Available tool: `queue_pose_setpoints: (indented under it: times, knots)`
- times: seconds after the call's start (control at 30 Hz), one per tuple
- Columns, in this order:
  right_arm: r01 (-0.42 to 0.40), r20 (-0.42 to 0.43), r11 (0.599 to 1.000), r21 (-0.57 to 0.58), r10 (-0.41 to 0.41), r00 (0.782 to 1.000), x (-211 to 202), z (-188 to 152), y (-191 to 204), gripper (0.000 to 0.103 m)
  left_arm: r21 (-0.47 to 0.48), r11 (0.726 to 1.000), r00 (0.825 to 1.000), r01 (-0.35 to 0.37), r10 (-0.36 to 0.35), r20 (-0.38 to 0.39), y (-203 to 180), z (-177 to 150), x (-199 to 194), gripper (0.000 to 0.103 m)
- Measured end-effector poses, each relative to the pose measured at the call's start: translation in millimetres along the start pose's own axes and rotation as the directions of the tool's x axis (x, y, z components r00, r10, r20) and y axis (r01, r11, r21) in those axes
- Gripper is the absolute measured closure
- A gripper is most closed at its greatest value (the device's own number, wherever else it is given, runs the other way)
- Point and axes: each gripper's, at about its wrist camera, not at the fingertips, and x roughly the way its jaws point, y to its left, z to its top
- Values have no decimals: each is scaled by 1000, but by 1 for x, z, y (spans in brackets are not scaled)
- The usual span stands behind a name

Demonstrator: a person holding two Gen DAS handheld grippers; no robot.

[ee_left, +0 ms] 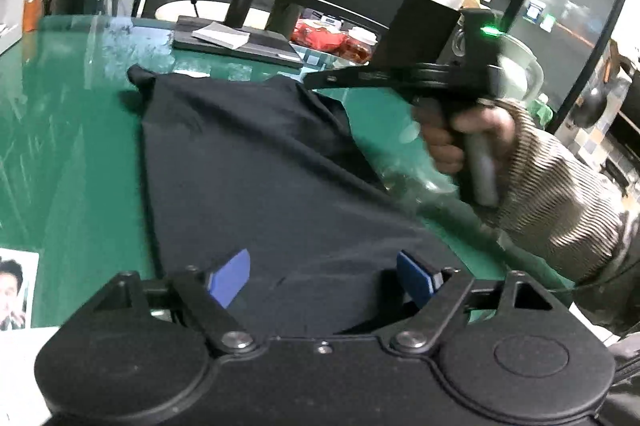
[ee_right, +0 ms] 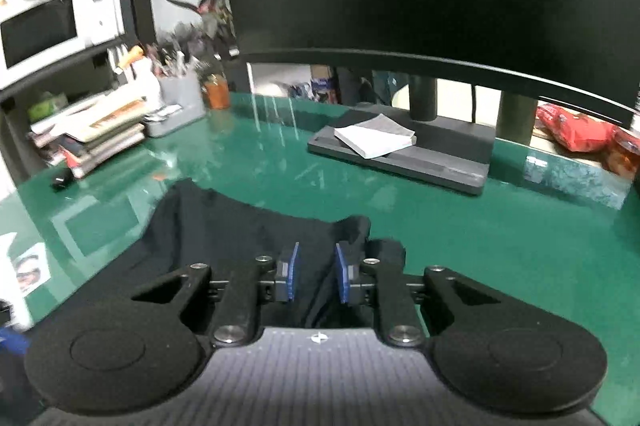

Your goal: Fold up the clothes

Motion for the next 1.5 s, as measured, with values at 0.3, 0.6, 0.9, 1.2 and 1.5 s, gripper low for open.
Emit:
queue_pose_setpoints:
  times: [0.3,0.6,0.9,1.2,1.5]
  knots:
    - [103,-33,988,-113,-108,994,35,-10,8,98,-8,1000,1000,-5,5,17,-2,-3,0,23]
    - [187,-50,980,63,-184,982,37,-5,-33,101,7,1000,1000,-5,5,19,-4,-9,-6,22]
    - [-122,-69,991,-54,118,991,6,-26,14,98,40,999,1000,-20,20,8,-9,-8,-3,19]
    - [54,-65,998,-26,-56,996,11,-25,-19,103,48,998,1000,-30,30,10,-9,-11,-6,19]
    - [-71,-22,997,-23,70,997,-44,-39,7,90,8,1000,997,-17,17,69,-4,3,-24,10]
